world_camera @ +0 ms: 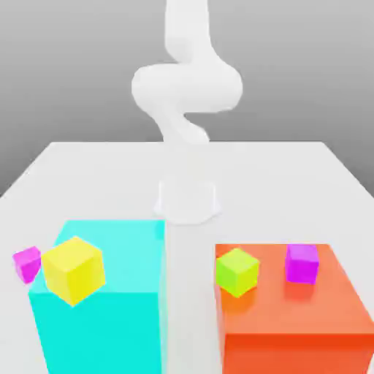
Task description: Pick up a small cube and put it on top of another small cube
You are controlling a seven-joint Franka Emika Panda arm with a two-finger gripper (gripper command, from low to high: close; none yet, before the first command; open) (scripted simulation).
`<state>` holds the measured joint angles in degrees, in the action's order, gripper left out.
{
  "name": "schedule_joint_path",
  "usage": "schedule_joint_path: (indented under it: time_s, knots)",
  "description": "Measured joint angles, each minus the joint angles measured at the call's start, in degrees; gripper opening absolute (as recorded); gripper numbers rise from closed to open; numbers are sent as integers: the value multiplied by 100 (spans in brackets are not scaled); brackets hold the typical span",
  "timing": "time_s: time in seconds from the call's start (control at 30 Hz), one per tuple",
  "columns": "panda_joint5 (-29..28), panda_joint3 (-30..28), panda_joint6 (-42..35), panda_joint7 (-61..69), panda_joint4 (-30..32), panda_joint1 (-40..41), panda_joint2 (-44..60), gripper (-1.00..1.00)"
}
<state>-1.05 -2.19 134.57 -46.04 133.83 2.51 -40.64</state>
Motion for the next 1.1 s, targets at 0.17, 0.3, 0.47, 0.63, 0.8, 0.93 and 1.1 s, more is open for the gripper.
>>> schedule_joint_path:
  time_s: [0.17, 0.3, 0.47, 0.63, 0.8, 0.93, 1.1]
  knots:
    - [-168, -527, 570, -6, 420, 497, 1054, 0]
    - [-213, -992, 1014, 50, 747, 872, 1867, 0]
    - [-94, -1619, 1572, 248, 1156, 1301, 2898, 0]
    - [397, -2110, 2124, 709, 1563, 1889, 3983, 0]
    - [1341, -1959, 2703, 1481, 1803, 2553, 5098, 0]
    - [2177, -1190, 3301, 2117, 1631, 3175, 5931, 0]
    - [2293, -1015, 3420, 2209, 1594, 3324, 6085, -100]
